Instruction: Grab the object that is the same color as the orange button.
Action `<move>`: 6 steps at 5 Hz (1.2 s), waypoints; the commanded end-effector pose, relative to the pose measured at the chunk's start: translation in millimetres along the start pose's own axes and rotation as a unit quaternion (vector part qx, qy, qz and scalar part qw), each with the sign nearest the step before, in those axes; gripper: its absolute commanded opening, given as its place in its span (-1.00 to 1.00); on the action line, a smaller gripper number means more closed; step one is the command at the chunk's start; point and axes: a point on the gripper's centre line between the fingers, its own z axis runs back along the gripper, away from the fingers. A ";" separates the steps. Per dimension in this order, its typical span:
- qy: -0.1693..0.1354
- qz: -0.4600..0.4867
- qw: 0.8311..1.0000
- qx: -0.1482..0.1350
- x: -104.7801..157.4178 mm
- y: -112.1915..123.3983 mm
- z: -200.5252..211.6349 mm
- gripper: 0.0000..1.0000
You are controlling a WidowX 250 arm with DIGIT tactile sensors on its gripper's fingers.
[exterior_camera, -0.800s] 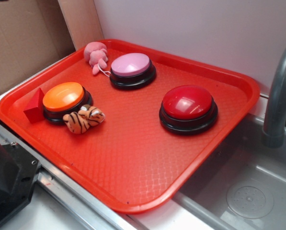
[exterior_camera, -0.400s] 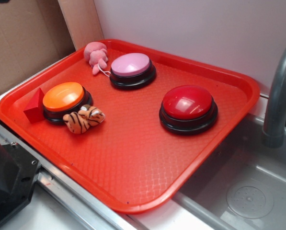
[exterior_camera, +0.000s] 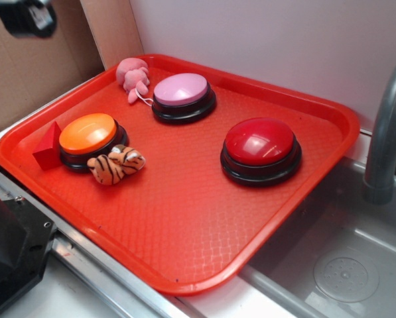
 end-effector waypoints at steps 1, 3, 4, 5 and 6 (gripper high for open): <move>-0.031 0.134 0.990 0.038 16.1 -3.7 -76.5 1.00; -0.029 0.162 0.984 0.065 25.8 -7.3 -144.2 1.00; -0.023 0.162 0.985 0.054 26.8 -9.8 -156.8 1.00; -0.025 0.159 0.986 0.044 27.2 -8.1 -162.3 1.00; -0.016 0.148 0.988 0.028 27.3 -9.6 -169.7 1.00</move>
